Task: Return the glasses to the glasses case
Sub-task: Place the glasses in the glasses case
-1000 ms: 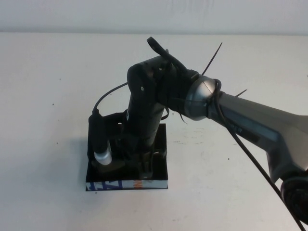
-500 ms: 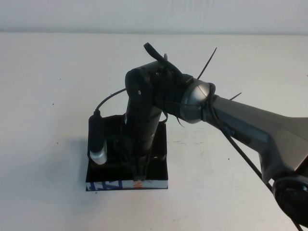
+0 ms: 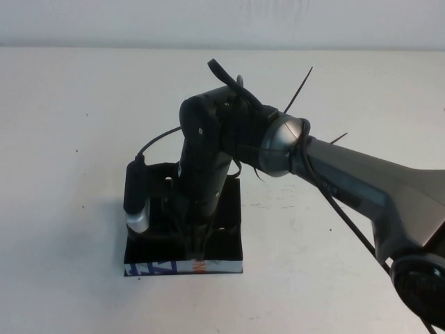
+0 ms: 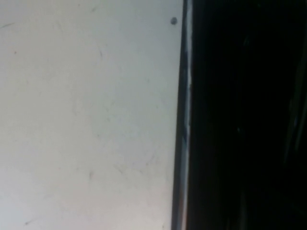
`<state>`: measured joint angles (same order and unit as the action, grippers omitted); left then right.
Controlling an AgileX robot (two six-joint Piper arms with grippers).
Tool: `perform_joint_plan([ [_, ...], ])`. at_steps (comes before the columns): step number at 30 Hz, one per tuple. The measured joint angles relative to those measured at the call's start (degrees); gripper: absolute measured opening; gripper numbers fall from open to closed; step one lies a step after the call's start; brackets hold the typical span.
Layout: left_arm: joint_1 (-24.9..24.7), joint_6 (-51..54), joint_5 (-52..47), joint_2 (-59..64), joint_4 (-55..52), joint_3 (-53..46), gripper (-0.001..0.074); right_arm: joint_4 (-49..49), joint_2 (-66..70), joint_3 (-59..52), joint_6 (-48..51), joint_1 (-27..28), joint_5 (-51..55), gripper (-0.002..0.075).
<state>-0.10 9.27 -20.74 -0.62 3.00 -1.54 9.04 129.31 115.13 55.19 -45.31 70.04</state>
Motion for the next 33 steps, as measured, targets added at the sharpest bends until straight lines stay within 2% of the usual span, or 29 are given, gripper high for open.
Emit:
perform_joint_plan([
  [18, 0.0, 0.0, 0.0, 0.0, 0.0, 0.0, 0.0001, 0.9, 1.9, 0.4, 0.0, 0.0, 0.1, 0.0068],
  [21, 0.0, 0.0, 0.0, 0.0, 0.0, 0.0, 0.0001, 0.8, 2.1, 0.4, 0.0, 0.0, 0.1, 0.0109],
  [26, 0.0, 0.0, 0.0, 0.0, 0.0, 0.0, 0.0000, -0.6, 2.3, 0.4, -2.4, 0.0, 0.1, 0.0262],
  [33, 0.0, 0.0, 0.0, 0.0, 0.0, 0.0, 0.0000, -0.7, 1.9, 0.4, -3.0, 0.0, 0.1, 0.0305],
])
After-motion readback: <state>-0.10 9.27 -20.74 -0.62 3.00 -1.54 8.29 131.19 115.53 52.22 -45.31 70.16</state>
